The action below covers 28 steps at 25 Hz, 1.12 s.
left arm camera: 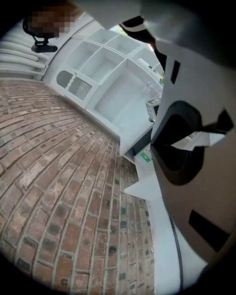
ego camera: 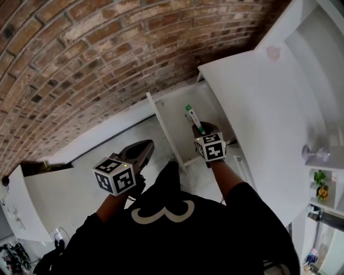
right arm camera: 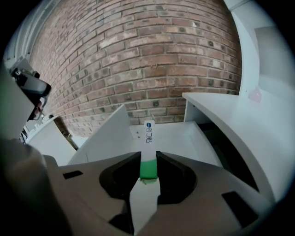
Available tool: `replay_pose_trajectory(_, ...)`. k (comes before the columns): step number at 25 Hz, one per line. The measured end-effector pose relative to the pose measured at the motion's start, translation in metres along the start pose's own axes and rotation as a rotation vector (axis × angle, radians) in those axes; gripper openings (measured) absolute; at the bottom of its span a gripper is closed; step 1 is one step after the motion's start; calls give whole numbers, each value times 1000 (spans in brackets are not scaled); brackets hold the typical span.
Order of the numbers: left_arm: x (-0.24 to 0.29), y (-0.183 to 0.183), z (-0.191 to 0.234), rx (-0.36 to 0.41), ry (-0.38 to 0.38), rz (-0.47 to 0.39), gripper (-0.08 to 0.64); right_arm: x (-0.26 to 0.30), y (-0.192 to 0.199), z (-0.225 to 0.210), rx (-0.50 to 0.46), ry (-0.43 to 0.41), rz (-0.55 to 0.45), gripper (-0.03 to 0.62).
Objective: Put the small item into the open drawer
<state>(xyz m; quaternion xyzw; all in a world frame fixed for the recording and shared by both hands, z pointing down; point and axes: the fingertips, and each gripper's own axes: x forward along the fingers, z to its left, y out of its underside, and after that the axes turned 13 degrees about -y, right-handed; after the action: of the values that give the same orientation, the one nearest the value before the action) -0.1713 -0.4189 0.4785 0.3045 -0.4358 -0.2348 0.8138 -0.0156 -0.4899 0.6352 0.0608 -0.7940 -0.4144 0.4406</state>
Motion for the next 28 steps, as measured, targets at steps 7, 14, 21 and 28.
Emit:
replay_pose_trajectory(7,22,18,31,-51,-38,65,2,48,41,-32,11,30,153,91)
replay_pose_trajectory(14,38,20,50,-74,-66,87,3,83,55,-47,-11,41,220,91)
replay_pose_trajectory(21,44,23,59,-86,-80,99,3,100,64,-57,-13,28,258,89)
replay_pose_trajectory(28,43,25,65,-105,-92,98,3,100,67,-50,42,-1,287,151)
